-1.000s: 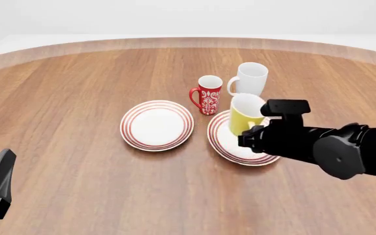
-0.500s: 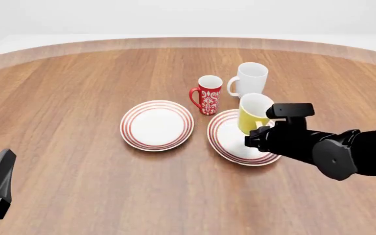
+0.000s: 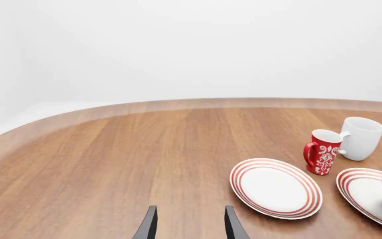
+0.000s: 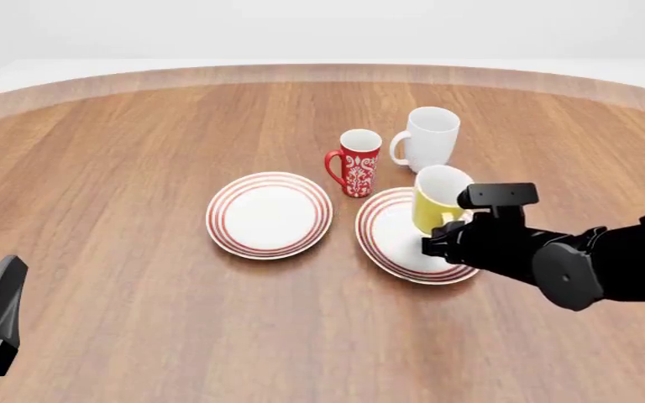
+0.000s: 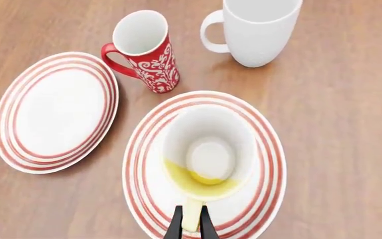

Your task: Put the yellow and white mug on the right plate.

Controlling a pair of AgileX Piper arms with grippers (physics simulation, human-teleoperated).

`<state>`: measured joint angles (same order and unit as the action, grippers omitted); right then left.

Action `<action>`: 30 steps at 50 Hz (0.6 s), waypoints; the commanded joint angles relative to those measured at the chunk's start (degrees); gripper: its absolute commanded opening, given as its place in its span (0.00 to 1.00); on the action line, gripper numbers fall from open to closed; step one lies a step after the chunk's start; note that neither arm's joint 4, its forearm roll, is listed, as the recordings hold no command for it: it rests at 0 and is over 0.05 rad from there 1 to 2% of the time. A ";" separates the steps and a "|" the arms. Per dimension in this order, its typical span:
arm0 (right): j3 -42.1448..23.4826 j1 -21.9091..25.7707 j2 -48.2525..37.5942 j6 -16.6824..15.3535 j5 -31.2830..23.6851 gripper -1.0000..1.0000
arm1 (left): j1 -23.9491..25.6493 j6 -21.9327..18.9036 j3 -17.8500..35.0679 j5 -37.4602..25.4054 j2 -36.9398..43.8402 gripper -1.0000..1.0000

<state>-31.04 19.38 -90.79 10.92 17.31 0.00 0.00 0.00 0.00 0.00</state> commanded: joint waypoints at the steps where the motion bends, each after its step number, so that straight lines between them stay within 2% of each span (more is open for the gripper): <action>1: -0.63 0.05 -0.43 0.16 -0.14 1.00 | 0.00 0.00 0.00 0.00 0.00 1.00; 15: 0.07 -0.15 1.48 0.32 -1.33 1.00 | 0.00 0.00 0.00 0.00 0.00 1.00; 19: 0.72 0.67 2.21 1.22 -1.63 1.00 | 0.00 0.00 0.00 0.00 0.00 1.00; 30: 2.92 2.18 10.72 2.59 -6.73 1.00 | 0.00 0.00 0.00 0.00 0.00 1.00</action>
<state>-29.74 20.70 -85.99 12.56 14.05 0.00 0.00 0.00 0.00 0.00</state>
